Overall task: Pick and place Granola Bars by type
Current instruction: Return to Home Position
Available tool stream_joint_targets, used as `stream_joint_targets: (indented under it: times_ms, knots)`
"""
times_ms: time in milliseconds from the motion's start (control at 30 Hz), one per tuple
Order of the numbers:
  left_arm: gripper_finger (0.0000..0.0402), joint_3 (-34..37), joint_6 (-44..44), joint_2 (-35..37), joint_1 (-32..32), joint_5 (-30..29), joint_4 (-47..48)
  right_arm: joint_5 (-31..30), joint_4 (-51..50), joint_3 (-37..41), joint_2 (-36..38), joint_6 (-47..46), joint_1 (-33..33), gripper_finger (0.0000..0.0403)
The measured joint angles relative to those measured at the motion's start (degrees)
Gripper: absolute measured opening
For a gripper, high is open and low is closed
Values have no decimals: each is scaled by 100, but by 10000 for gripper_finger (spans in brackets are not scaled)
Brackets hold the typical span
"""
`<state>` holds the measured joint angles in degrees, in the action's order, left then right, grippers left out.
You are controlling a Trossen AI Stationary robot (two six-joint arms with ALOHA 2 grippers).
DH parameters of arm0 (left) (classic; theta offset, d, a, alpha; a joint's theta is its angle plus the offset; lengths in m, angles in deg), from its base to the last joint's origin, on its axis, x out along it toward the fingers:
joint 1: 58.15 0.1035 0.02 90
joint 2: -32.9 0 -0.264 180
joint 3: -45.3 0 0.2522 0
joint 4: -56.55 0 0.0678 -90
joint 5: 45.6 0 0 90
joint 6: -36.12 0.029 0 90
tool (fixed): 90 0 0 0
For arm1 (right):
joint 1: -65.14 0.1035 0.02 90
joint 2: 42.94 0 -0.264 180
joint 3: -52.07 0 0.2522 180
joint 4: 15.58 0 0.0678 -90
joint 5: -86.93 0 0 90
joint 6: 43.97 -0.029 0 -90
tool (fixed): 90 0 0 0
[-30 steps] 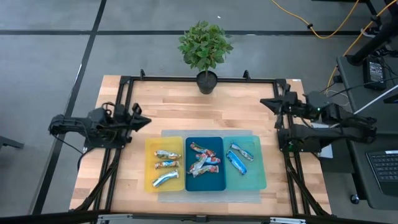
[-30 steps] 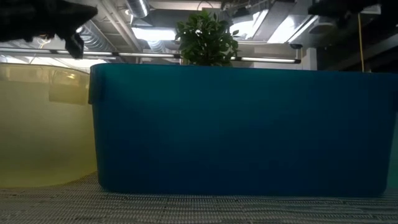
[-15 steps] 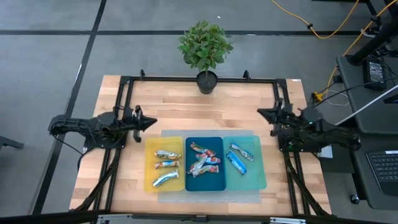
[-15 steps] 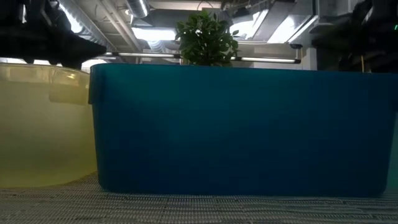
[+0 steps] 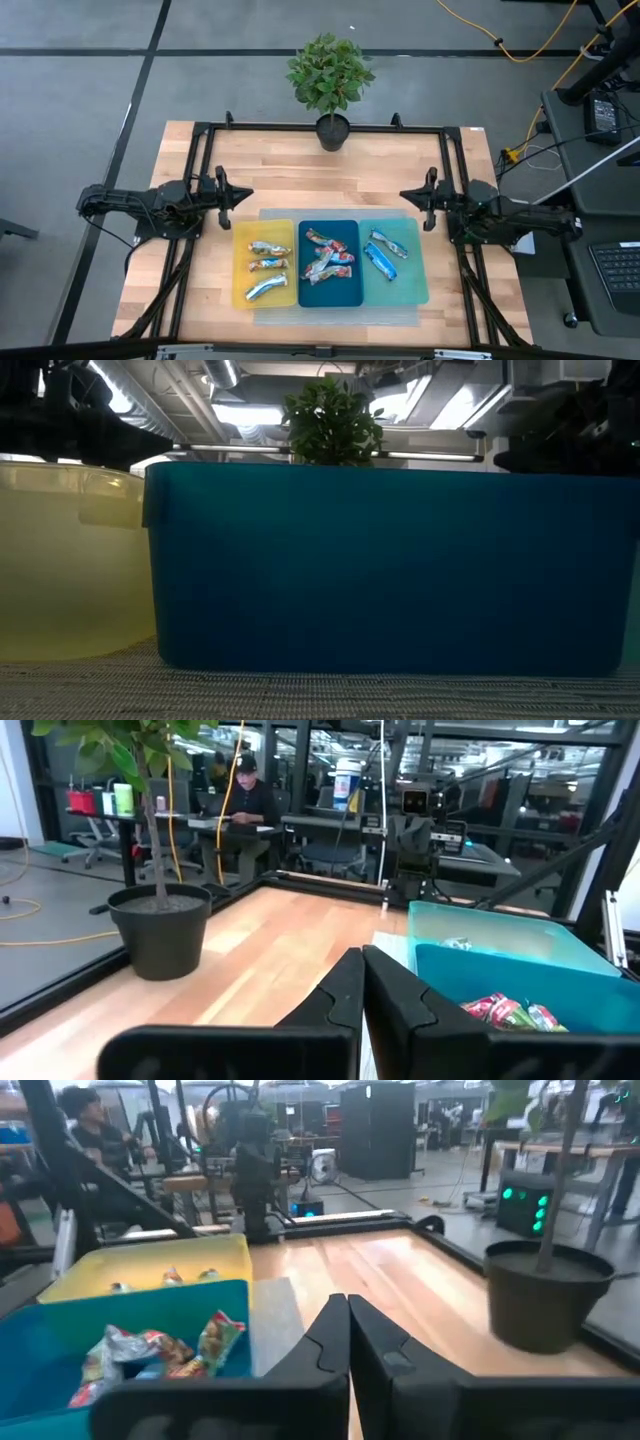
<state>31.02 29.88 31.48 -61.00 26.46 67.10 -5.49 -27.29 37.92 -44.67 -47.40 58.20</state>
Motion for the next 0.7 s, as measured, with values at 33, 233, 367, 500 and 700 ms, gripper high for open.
stream_joint_targets:
  times_ms: [33, 233, 367, 500, 700]
  knots:
    - [1, 0, 0, -4, 0, -6, -1, -50, 4, 0, 2, 104, 0, 2]
    - [3, 0, 0, -10, 0, -1, 1, -198, 28, 0, 1, 219, -2, 5]
    - [8, 0, 0, -10, 0, -1, -1, -201, 28, 0, -1, 96, 2, 7]
    - [7, 0, 0, -10, 0, -1, -1, -61, 5, 0, -11, -135, 2, 11]
    - [4, 0, -2, -10, 0, -1, 0, 1083, 52, 0, -93, -1401, 37, 24]
